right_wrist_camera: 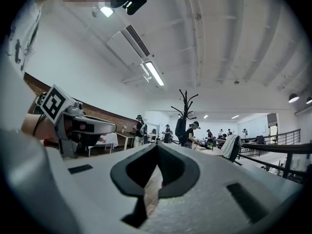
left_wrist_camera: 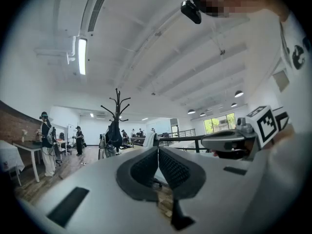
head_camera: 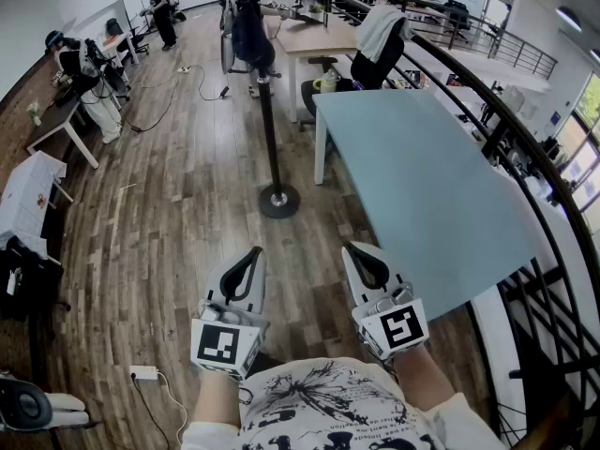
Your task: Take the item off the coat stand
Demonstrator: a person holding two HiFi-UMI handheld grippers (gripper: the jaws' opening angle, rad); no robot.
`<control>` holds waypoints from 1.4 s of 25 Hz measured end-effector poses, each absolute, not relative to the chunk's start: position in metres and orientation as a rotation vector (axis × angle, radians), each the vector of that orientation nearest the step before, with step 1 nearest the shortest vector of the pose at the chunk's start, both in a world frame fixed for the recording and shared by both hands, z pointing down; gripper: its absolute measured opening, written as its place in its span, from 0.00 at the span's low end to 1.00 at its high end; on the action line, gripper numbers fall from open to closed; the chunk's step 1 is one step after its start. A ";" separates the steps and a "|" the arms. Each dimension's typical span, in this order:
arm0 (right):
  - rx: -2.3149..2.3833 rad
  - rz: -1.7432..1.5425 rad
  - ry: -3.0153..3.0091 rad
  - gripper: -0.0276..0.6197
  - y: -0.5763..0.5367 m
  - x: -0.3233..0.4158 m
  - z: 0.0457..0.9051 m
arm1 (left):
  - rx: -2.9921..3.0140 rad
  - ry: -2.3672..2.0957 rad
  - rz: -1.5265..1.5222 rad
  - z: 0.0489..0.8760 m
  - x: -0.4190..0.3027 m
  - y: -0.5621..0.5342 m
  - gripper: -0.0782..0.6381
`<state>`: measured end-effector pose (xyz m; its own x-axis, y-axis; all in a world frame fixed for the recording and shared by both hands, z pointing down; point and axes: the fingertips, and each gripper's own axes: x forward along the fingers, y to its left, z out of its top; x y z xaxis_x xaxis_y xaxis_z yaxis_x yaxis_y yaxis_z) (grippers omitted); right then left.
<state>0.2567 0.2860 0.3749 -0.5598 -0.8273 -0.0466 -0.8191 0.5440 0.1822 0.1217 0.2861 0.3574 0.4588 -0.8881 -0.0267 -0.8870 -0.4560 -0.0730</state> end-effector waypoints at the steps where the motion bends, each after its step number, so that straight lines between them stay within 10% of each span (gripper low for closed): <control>1: 1.453 -0.287 -2.721 0.03 0.286 0.257 0.375 | -2.619 1.590 -0.020 0.359 0.122 0.286 0.12; 35: 1.543 -0.146 -2.662 0.03 0.059 0.121 0.396 | -2.626 1.605 -0.008 0.366 -0.030 0.071 0.12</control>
